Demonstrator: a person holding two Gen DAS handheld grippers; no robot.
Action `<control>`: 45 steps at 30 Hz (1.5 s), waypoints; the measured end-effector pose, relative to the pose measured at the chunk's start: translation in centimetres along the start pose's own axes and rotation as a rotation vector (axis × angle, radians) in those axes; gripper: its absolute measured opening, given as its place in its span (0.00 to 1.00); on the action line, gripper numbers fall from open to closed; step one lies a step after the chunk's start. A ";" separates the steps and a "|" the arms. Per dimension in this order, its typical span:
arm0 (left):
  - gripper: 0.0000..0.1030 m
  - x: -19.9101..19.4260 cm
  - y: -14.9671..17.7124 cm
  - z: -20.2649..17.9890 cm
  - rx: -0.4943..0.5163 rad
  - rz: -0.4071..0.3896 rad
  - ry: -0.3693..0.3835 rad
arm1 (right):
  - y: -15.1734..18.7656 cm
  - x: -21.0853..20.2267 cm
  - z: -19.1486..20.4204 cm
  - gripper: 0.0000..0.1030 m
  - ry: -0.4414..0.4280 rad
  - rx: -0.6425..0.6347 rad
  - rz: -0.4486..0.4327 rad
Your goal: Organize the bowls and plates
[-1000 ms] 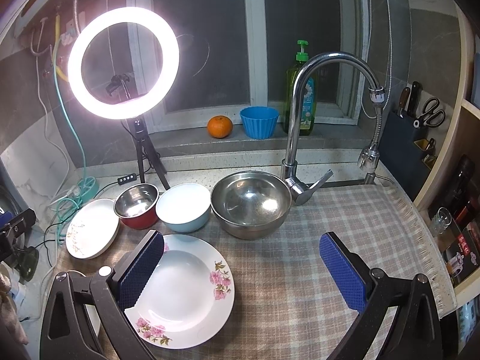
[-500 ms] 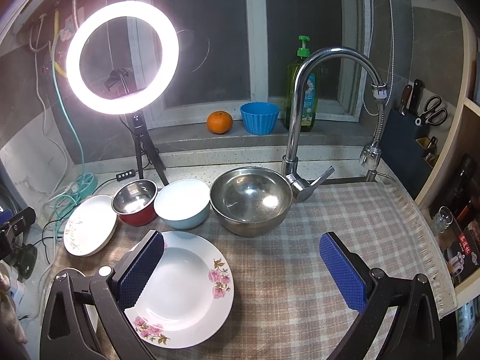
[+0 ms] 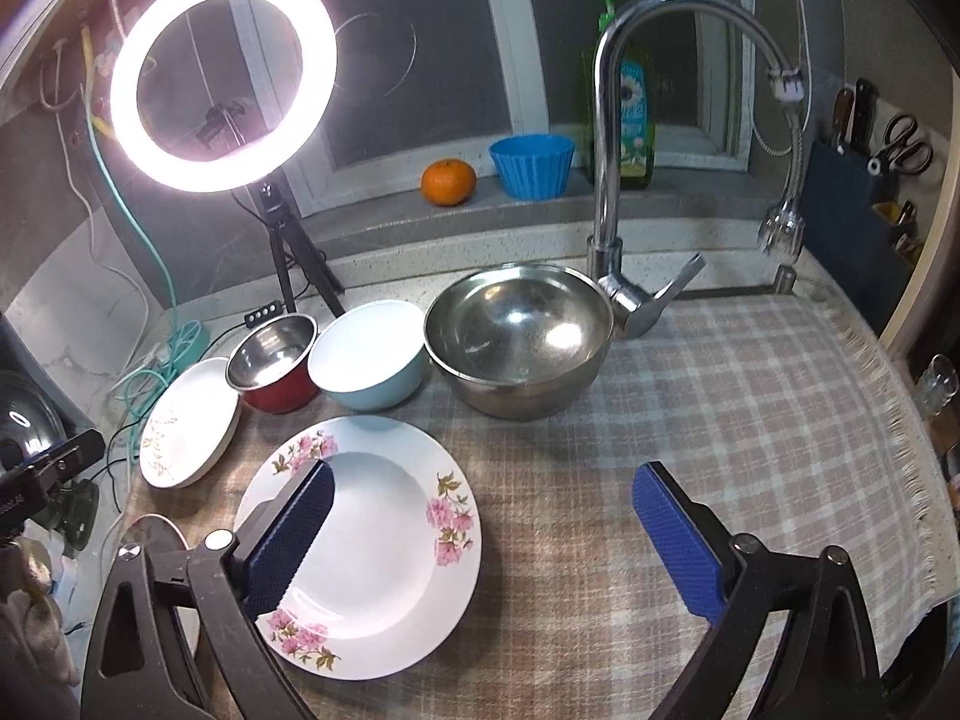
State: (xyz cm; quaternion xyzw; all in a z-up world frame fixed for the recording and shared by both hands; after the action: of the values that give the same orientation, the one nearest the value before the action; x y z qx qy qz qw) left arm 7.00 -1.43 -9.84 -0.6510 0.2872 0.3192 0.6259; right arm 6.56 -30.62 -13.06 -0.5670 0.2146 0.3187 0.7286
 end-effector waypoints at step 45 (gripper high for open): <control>0.22 10.4 4.8 -2.5 -0.096 0.463 0.226 | 5.0 12.5 -3.5 0.25 -0.324 0.288 0.404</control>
State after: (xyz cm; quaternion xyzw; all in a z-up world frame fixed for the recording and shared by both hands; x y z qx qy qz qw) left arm 9.94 -3.88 -20.92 -0.6286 0.4809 0.3926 0.4685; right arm 11.99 -30.51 -25.82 -0.3454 0.2469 0.5102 0.7480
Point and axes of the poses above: each gripper's, at about its wrist camera, not at the fingertips, and x roughly the way its jaws point, z to its left, y to its underside, the point moved 6 cm from there along x, roughly the way its jaws point, and after that the axes turned 10 degrees about -y, right-handed, at the moved point
